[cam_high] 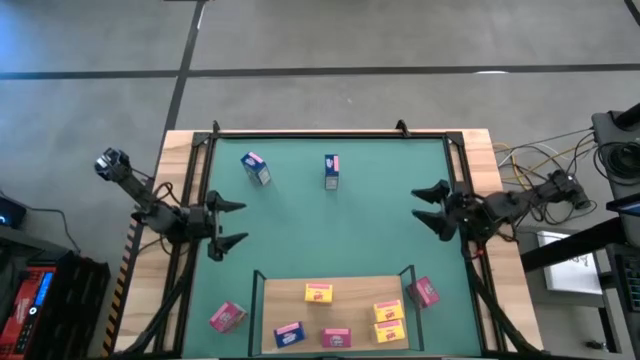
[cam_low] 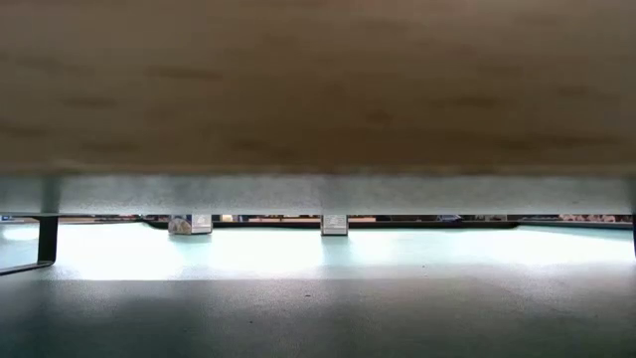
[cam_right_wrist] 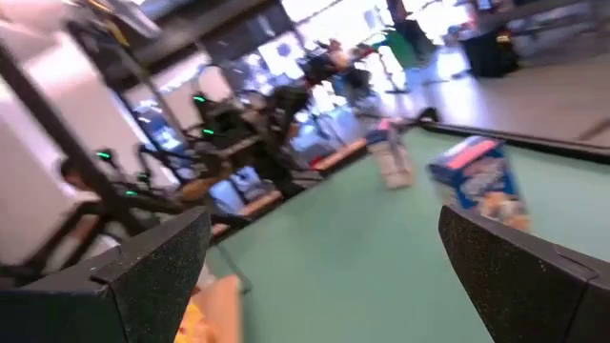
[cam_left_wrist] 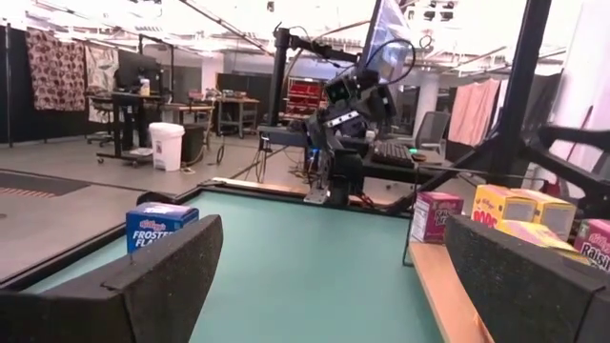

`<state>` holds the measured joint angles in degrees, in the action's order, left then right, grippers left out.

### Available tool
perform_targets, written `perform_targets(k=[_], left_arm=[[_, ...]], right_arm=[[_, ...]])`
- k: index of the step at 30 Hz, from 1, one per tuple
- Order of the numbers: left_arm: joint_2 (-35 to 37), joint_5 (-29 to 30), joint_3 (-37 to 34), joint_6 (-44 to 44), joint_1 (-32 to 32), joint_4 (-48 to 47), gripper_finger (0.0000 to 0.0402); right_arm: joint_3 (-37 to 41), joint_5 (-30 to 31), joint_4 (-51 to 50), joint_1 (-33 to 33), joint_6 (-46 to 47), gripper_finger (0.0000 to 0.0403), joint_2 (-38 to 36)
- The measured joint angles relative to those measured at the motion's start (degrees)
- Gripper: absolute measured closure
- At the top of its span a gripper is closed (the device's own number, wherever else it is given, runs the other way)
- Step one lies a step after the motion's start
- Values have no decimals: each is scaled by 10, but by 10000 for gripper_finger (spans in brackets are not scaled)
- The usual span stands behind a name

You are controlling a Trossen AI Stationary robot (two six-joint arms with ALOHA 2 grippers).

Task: Stack cereal on shelf
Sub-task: Put the yellow cereal box on the shelf aligned with the other yellow cereal boxes

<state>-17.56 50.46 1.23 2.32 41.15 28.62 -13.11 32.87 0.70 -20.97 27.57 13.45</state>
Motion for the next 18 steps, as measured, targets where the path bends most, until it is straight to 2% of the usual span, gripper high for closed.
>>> perform_targets(k=[5, 10, 18], left_arm=[[-10, 0, 0, 0, 0, 0, 18], [-20, 0, 0, 0, 0, 0, 18], [-32, 0, 0, -1, 0, 1, 18]], right_arm=[[-51, 62, -52, 0, 22, 3, 56], [-99, 41, -91, 0, 24, 3, 117], [-145, 27, -82, 0, 24, 3, 202]])
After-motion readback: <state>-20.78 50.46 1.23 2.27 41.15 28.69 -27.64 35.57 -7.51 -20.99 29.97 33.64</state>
